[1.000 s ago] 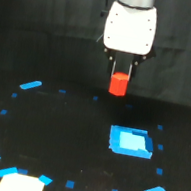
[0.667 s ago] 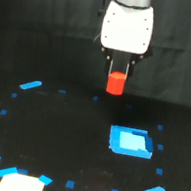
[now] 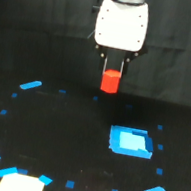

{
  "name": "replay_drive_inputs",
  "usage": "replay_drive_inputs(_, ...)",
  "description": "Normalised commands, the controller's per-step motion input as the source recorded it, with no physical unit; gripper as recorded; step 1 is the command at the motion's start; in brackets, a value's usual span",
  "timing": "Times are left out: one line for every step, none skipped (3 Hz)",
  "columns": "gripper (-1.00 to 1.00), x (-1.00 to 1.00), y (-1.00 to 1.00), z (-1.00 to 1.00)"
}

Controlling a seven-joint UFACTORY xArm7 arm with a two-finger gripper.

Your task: Pick up the red object from the table

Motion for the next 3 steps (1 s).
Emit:
replay_drive_inputs(-1.00, 0.02, -0.12, 0.34)
replay_drive_inputs(-1.00, 0.29, 0.44, -0.07)
replay_drive_inputs(-1.00, 0.12, 0.35, -0.13)
